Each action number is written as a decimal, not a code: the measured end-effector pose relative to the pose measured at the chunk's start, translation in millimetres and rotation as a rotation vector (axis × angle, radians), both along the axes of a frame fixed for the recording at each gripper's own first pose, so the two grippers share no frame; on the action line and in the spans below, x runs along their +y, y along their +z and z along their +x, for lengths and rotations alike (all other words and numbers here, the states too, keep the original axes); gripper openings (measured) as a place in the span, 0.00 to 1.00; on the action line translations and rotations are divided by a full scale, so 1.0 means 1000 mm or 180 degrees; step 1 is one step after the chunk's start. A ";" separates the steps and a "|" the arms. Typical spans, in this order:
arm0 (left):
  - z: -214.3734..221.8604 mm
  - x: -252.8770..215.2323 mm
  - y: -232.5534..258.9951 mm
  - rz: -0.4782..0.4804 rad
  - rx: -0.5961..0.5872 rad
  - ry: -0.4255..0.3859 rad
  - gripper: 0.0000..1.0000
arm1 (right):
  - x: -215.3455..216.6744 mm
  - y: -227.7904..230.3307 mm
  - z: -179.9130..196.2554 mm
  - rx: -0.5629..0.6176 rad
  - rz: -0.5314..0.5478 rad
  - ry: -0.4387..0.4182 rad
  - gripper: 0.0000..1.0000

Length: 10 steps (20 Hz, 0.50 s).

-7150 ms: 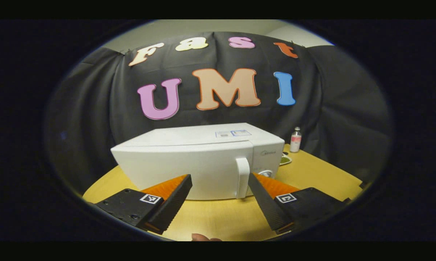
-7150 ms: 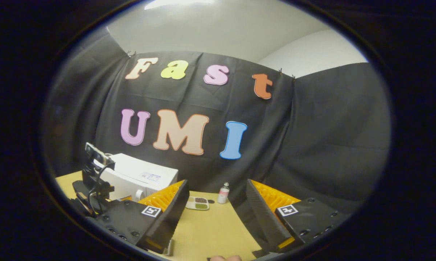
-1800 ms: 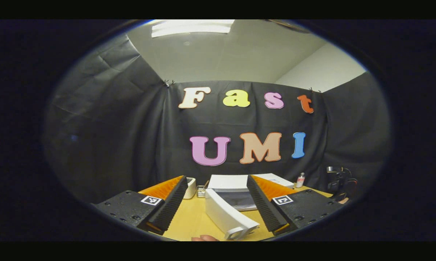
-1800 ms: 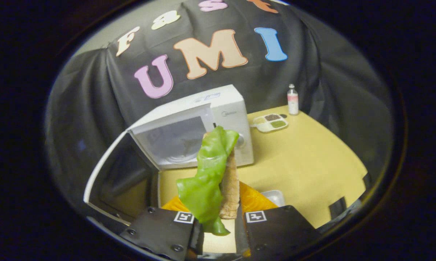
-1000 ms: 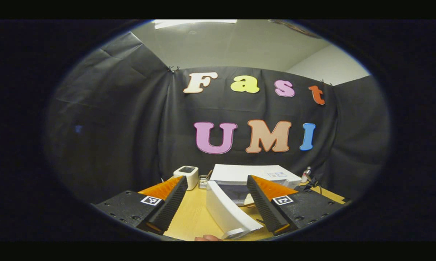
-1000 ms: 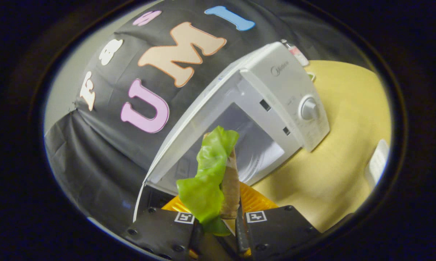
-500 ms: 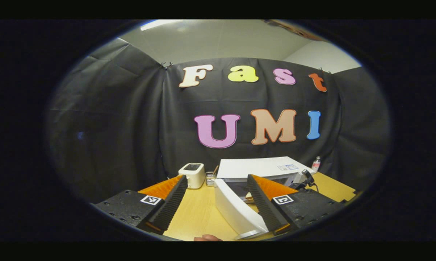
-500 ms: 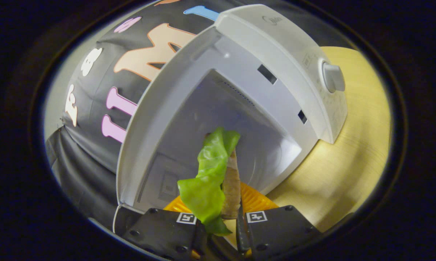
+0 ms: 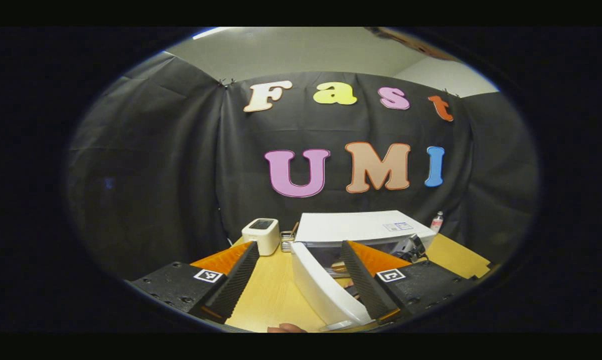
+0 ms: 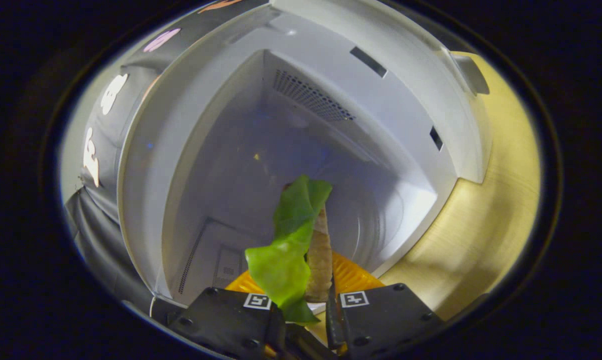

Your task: Open the microwave oven with the left hand, put the food in, and close the microwave oven.

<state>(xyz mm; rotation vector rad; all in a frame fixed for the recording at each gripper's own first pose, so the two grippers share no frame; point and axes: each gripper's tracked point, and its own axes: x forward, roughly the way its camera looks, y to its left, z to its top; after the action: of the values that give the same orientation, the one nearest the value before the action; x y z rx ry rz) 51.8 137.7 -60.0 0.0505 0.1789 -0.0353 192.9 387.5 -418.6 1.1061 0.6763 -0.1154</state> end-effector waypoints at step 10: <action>0.001 0.003 -0.012 -0.0011 0.0139 0.0033 0.94 | 0.008 -0.003 0.013 -0.0051 -0.0007 -0.0060 0.35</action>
<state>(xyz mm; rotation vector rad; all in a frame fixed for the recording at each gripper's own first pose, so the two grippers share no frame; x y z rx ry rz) 52.4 140.3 -72.4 0.0452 0.2228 -0.0265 205.6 395.2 -421.9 1.1103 0.6512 -0.1234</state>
